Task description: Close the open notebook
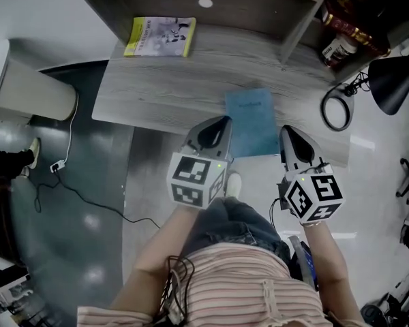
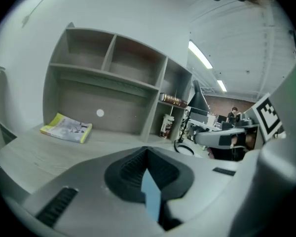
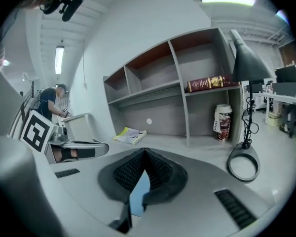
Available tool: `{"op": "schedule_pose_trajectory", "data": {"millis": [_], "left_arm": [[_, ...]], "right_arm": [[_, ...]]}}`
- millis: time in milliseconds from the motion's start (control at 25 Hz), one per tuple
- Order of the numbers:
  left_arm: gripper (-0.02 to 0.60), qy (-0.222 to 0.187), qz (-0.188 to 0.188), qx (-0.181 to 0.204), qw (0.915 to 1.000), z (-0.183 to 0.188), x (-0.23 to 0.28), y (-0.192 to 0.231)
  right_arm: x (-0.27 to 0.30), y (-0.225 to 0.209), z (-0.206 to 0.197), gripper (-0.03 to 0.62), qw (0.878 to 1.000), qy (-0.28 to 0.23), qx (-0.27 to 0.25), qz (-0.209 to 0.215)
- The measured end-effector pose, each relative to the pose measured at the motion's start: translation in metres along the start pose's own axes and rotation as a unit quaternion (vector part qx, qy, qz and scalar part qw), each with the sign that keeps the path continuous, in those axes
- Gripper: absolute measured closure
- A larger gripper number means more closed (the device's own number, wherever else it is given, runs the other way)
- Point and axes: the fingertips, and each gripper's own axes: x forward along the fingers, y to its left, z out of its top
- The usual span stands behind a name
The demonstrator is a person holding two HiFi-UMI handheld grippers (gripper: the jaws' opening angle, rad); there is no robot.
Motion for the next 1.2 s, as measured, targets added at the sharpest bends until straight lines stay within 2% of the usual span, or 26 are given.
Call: {"op": "schedule_pose_trajectory", "data": {"millis": [440,680,1200], "left_arm": [[0.571,-0.068,0.024,0.009,0.9974,0.034,-0.038,-0.001],[0.571,-0.099,0.035,0.012,0.9944,0.048,-0.056,-0.001],[0.571,-0.136,0.040,0.037,0.9893,0.074,-0.085,-0.005]], "right_arm": [[-0.025,0.019,0.030,0.588,0.997,-0.071,-0.022,0.028],[-0.039,0.023,0.048,0.588,0.993,-0.108,-0.029,0.021],[-0.052,0.040,0.061,0.588,0.989,-0.138,-0.033,0.033]]}}
